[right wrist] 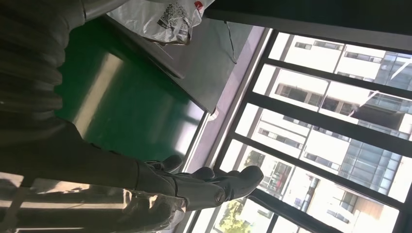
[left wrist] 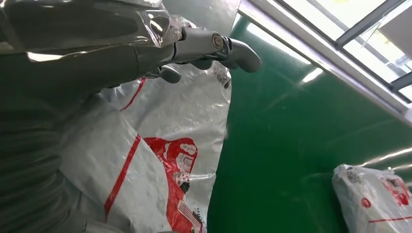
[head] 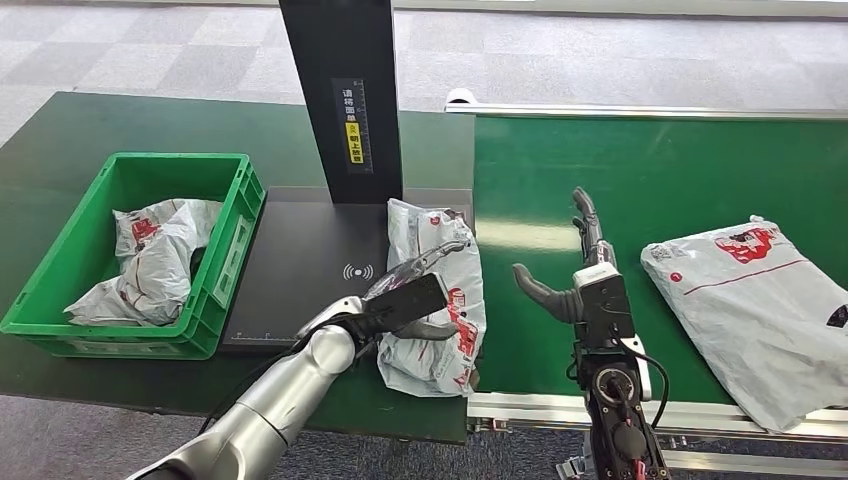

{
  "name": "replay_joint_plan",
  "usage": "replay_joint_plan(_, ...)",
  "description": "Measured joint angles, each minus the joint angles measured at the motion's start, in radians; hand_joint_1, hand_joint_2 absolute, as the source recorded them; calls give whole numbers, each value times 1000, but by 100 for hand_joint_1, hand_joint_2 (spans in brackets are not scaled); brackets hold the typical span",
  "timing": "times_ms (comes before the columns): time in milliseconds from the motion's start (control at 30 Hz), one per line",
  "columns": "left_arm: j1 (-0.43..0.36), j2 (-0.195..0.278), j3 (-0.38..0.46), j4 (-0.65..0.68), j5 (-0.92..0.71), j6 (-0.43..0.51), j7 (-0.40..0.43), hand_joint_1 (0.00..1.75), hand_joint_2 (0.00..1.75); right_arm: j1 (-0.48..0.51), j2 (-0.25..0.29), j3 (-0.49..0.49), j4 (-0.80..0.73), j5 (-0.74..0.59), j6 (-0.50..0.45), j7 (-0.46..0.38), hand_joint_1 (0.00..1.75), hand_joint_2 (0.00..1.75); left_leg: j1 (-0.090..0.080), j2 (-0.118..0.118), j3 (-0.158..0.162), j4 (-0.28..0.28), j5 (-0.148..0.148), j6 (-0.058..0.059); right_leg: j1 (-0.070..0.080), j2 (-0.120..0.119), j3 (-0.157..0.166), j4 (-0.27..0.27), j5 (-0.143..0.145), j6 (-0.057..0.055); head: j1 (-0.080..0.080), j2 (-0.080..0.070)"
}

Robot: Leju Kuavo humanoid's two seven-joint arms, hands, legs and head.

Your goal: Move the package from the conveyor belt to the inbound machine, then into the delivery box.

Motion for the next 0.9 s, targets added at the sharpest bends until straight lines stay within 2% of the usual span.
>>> replay_joint_plan(200, -32, -9, -30, 69, -31, 11, 18, 0, 175, 4, 0, -1, -5, 0, 0, 4, 0, 175, 0, 0, 0, 0, 0, 0, 0, 0, 0, 0, 0, 0, 0, 0)
replay_joint_plan(333, -59, -11, -82, 113, -174, 46, 124, 0, 175, 9, 0, -3, -14, 5, 0, 17, 0, 175, 0, 0, 0, 0, 0, 0, 0, 0, 0, 0, 0, 0, 0, 0)
replay_joint_plan(467, -88, -18, -148, 166, -308, 31, 227, 0, 175, 10, 2, -4, -16, 18, 3, 27, 0, 175, 0, 0, 0, 0, 0, 0, 0, 0, 1, 0, 0, 0, 0, 0)
replay_joint_plan(600, -103, -28, -177, 195, -378, 13, 247, 4, 175, 10, 8, -9, -15, 34, 6, 28, 0, 175, 0, 0, 1, 0, 0, 0, 0, 0, 1, 0, 0, 0, 0, 0)
replay_joint_plan(633, -104, -29, -178, 197, -389, 6, 244, 17, 175, 10, 9, -10, -15, 37, 8, 28, 0, 175, 0, 0, 1, 0, 0, 0, 0, 0, 2, 0, 0, 0, 0, 0)
replay_joint_plan(733, -104, -33, -178, 200, -416, -20, 229, 127, 175, 12, 11, -11, -15, 45, 16, 28, 0, 175, 0, 0, 2, 0, 0, 0, 0, 0, 3, 0, 0, 0, 0, 0)
replay_joint_plan(767, -104, -34, -178, 200, -422, -25, 225, 157, 175, 13, 11, -11, -16, 46, 17, 28, 0, 175, 0, 0, 3, 0, 0, 0, 0, 0, 4, 0, 0, 0, 0, 0)
replay_joint_plan(800, -103, -35, -178, 200, -428, -28, 222, 167, 175, 14, 11, -11, -16, 47, 18, 28, 0, 175, 0, 0, 3, 0, 0, 0, 0, 0, 4, 0, 0, 0, 0, 0)
replay_joint_plan(900, -102, -36, -178, 200, -439, -28, 211, 175, 175, 19, 11, -12, -16, 48, 18, 29, 0, 175, 0, 0, 4, 0, 0, 0, 0, 0, 5, 0, 0, 0, 0, 0)
